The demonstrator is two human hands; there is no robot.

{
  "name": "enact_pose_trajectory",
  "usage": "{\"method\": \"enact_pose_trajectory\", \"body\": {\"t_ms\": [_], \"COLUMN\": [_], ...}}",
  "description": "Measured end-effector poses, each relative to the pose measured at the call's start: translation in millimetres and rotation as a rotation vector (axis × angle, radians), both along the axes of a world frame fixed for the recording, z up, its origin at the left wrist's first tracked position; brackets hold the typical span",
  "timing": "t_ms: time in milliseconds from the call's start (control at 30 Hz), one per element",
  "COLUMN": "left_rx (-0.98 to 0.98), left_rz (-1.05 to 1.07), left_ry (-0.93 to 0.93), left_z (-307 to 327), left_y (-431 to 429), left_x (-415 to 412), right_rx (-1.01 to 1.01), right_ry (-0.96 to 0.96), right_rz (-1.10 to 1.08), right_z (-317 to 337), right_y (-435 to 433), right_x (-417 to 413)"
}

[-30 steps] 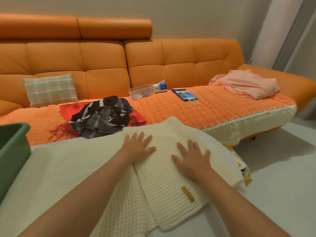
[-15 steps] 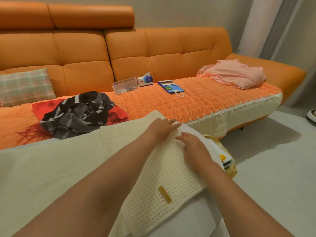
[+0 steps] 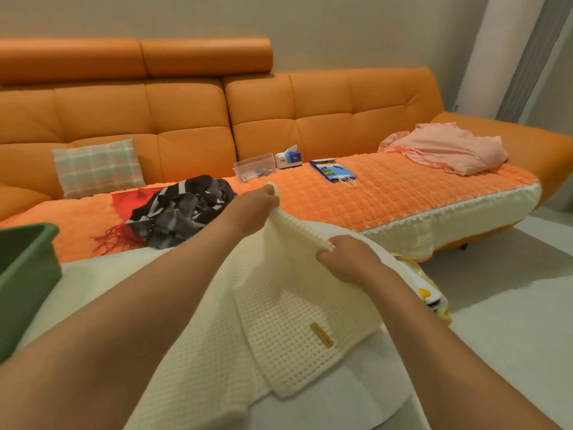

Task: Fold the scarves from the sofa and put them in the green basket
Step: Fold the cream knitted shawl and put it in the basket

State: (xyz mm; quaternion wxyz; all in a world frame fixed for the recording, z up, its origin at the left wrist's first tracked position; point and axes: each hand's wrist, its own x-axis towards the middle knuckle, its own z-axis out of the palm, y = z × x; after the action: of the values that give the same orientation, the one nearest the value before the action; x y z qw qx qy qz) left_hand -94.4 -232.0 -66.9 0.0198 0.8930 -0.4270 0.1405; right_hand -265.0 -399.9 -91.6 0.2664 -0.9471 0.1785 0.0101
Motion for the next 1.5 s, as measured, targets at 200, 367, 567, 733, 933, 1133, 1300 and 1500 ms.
{"method": "enact_pose_trajectory", "body": {"t_ms": [200,367,567,733,933,1133,1300,1500], "left_rx": [-0.063,-0.027,0.039,0.118,-0.051,0.016,0.117,-0.006], "left_rz": [0.137,0.416,0.585,0.525,0.55,0.583,0.388,0.232], "left_ry": [-0.069,0.006,0.19,0.389,0.494,0.472,0.7,0.514], "left_z": [16.4,7.6,-20.9,-56.0,-81.3,-58.9,-38.6,-47.5], "left_y": [121.2,212.4,283.6,305.1,311.3,299.1,265.1,246.4], "left_x": [-16.2,-40.4,-58.6,-91.3,-123.3,-152.7,-189.9,-193.5], "right_rx": [0.504,0.825,0.891,0.253,-0.272,-0.328,-0.442,-0.457], "right_ry": [0.048,0.106,0.207,0.073,0.149,0.067,0.096,0.18], "right_rz": [0.226,0.306,0.4,0.467,0.596,0.455,0.421,0.423], "right_z": [38.8,18.8,3.8,-22.0,-46.3,-35.9,-29.8,-27.7], "right_y": [104.0,199.9,266.9,285.9,303.0,260.1,209.2,181.3], "right_x": [-1.7,-4.8,-11.3,-19.2,-43.9,-42.4,-50.1,-56.0]}}
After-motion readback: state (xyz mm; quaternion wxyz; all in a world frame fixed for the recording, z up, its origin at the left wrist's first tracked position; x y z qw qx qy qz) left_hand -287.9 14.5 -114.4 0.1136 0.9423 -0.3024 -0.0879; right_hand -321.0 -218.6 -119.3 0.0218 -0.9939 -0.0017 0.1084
